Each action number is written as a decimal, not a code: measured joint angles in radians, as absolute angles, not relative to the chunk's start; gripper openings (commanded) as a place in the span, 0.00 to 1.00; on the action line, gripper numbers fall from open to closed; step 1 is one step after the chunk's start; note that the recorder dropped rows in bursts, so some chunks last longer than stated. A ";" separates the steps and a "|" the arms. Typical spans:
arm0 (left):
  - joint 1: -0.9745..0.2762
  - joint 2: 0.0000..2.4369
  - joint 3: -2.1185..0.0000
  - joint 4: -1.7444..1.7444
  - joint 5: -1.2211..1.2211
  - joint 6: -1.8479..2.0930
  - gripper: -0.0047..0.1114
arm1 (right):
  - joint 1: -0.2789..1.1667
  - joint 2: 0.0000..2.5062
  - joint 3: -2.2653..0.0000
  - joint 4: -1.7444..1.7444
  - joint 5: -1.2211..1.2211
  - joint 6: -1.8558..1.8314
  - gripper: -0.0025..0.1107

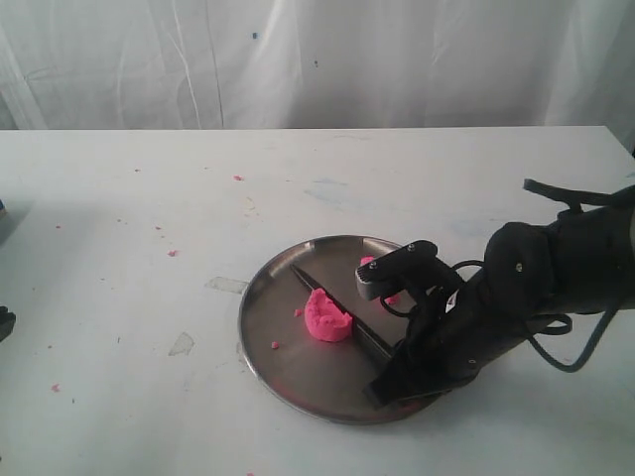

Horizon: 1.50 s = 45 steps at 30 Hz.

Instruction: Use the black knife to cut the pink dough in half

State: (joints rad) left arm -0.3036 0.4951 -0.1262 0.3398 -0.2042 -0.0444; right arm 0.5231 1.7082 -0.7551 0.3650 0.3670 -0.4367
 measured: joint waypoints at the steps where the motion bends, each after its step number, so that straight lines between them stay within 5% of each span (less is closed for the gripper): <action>1: -0.304 0.495 -0.126 0.340 -0.204 -0.044 0.04 | 0.523 1.708 -0.755 0.365 0.367 -0.437 0.02; 22: -0.304 0.495 -0.126 0.340 -0.206 -0.044 0.04 | 0.537 1.607 -0.795 0.356 0.372 -0.426 0.02; 33: -0.304 0.495 -0.126 0.340 -0.206 -0.044 0.04 | 0.347 1.470 -0.798 0.129 0.343 -0.198 0.02; 45: -0.304 0.495 -0.126 0.337 -0.206 -0.093 0.04 | 0.334 1.579 -0.780 0.158 0.383 -0.183 0.02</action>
